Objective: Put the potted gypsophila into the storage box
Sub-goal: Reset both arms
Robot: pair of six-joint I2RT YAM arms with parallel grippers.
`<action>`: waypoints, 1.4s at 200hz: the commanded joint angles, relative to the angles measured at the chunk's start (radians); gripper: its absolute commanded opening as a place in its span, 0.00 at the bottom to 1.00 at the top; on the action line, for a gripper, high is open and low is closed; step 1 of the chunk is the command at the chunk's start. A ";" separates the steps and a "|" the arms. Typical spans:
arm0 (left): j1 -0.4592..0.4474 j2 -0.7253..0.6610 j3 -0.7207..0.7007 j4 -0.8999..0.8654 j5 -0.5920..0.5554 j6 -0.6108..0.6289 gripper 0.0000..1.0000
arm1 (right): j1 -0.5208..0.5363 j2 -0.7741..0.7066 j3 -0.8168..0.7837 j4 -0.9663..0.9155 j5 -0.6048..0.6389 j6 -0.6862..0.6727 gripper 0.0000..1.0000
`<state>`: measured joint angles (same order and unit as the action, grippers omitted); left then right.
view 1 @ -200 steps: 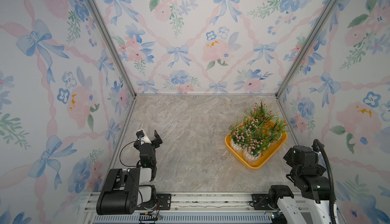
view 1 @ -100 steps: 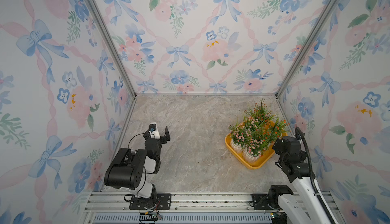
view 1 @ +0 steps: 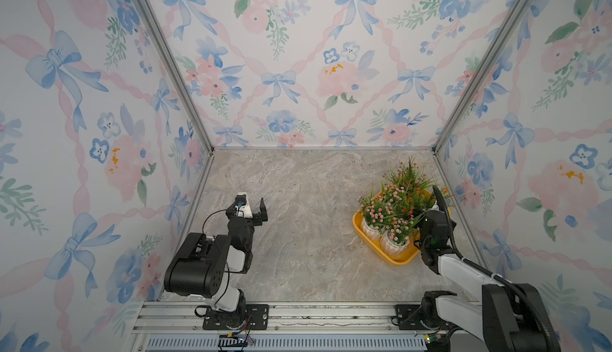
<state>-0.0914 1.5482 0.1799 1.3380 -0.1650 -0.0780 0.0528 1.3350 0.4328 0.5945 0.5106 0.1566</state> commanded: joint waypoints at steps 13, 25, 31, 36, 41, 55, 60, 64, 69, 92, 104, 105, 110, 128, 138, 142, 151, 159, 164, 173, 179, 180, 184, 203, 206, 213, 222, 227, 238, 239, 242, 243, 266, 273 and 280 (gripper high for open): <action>-0.008 0.004 0.004 0.018 -0.022 0.020 0.98 | 0.032 0.140 -0.053 0.284 -0.074 -0.089 0.97; -0.008 0.005 0.007 0.019 -0.023 0.019 0.98 | 0.033 0.128 -0.033 0.211 -0.120 -0.096 0.97; -0.008 0.006 0.006 0.018 -0.022 0.020 0.98 | 0.030 0.132 -0.025 0.202 -0.140 -0.099 0.97; -0.008 0.006 0.006 0.019 -0.023 0.020 0.98 | 0.026 0.146 -0.026 0.226 -0.162 -0.104 0.97; -0.008 0.006 0.006 0.018 -0.024 0.020 0.98 | 0.021 0.160 -0.027 0.243 -0.198 -0.111 0.97; -0.010 0.005 0.006 0.018 -0.026 0.020 0.98 | 0.021 0.216 -0.054 0.355 -0.248 -0.132 0.97; -0.010 0.005 0.007 0.018 -0.027 0.020 0.98 | 0.022 0.233 -0.076 0.413 -0.228 -0.132 0.97; -0.010 0.006 0.006 0.018 -0.027 0.020 0.98 | 0.022 0.221 -0.073 0.388 -0.201 -0.117 0.97; -0.010 0.004 0.006 0.018 -0.026 0.020 0.98 | 0.018 0.201 -0.065 0.335 -0.203 -0.107 0.97; -0.010 0.006 0.006 0.018 -0.027 0.021 0.98 | 0.023 0.223 -0.071 0.386 -0.188 -0.116 0.97; -0.012 0.006 0.006 0.017 -0.028 0.020 0.98 | 0.024 0.207 -0.059 0.333 -0.188 -0.112 0.97; -0.012 0.006 0.007 0.018 -0.028 0.021 0.98 | 0.024 0.206 -0.059 0.331 -0.188 -0.112 0.97; -0.011 0.005 0.006 0.018 -0.030 0.020 0.98 | 0.024 0.206 -0.059 0.332 -0.189 -0.112 0.97; -0.011 0.003 0.006 0.018 -0.030 0.021 0.98 | 0.023 0.220 -0.066 0.366 -0.188 -0.114 0.97; -0.011 0.004 0.006 0.018 -0.028 0.021 0.98 | 0.024 0.216 -0.063 0.354 -0.188 -0.113 0.97; -0.011 0.003 0.006 0.018 -0.029 0.021 0.98 | 0.023 0.215 -0.062 0.350 -0.187 -0.112 0.97; -0.013 0.003 0.004 0.018 -0.032 0.023 0.98 | 0.024 0.213 -0.061 0.348 -0.187 -0.112 0.97; -0.015 0.005 0.006 0.018 -0.033 0.024 0.98 | 0.024 0.214 -0.062 0.351 -0.188 -0.113 0.97; -0.014 0.004 0.006 0.018 -0.035 0.023 0.98 | 0.024 0.214 -0.062 0.352 -0.188 -0.114 0.97; -0.014 0.005 0.006 0.018 -0.036 0.024 0.98 | 0.024 0.214 -0.062 0.350 -0.189 -0.114 0.97; -0.014 0.005 0.006 0.018 -0.035 0.023 0.98 | 0.025 0.214 -0.062 0.350 -0.187 -0.114 0.97; -0.014 0.005 0.006 0.018 -0.035 0.023 0.98 | 0.025 0.214 -0.063 0.351 -0.187 -0.114 0.97; -0.014 0.005 0.007 0.018 -0.036 0.022 0.98 | 0.024 0.214 -0.062 0.352 -0.188 -0.114 0.97; -0.015 0.006 0.007 0.018 -0.036 0.025 0.98 | 0.025 0.214 -0.062 0.352 -0.187 -0.114 0.97; -0.016 0.006 0.006 0.018 -0.036 0.025 0.98 | 0.025 0.214 -0.063 0.352 -0.187 -0.114 0.97; -0.017 0.006 0.006 0.018 -0.036 0.027 0.98 | 0.025 0.214 -0.063 0.352 -0.186 -0.115 0.97; -0.018 0.006 0.006 0.018 -0.037 0.027 0.98 | 0.028 0.214 -0.063 0.354 -0.184 -0.117 0.97; -0.018 0.006 0.007 0.018 -0.037 0.027 0.98 | 0.028 0.214 -0.063 0.353 -0.183 -0.118 0.97; -0.019 0.007 0.007 0.018 -0.040 0.028 0.98 | 0.029 0.214 -0.063 0.354 -0.181 -0.120 0.97; -0.019 0.008 0.008 0.018 -0.039 0.028 0.98 | 0.030 0.215 -0.062 0.354 -0.180 -0.120 0.97; -0.019 0.007 0.010 0.018 -0.039 0.027 0.98 | 0.032 0.214 -0.063 0.355 -0.178 -0.121 0.97; -0.019 0.009 0.010 0.017 -0.038 0.027 0.98 | 0.033 0.215 -0.063 0.355 -0.178 -0.122 0.97; -0.019 0.011 0.012 0.015 -0.038 0.031 0.98 | 0.044 0.216 -0.060 0.354 -0.162 -0.131 0.97; -0.019 0.009 0.012 0.015 -0.038 0.029 0.98 | 0.044 0.216 -0.060 0.354 -0.163 -0.131 0.97; -0.019 0.006 0.009 0.016 -0.038 0.030 0.98 | 0.044 0.216 -0.060 0.354 -0.163 -0.131 0.97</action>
<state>-0.1051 1.5486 0.1799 1.3380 -0.1921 -0.0689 0.0639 1.5154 0.3843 0.9630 0.4000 0.0536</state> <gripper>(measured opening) 0.979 0.971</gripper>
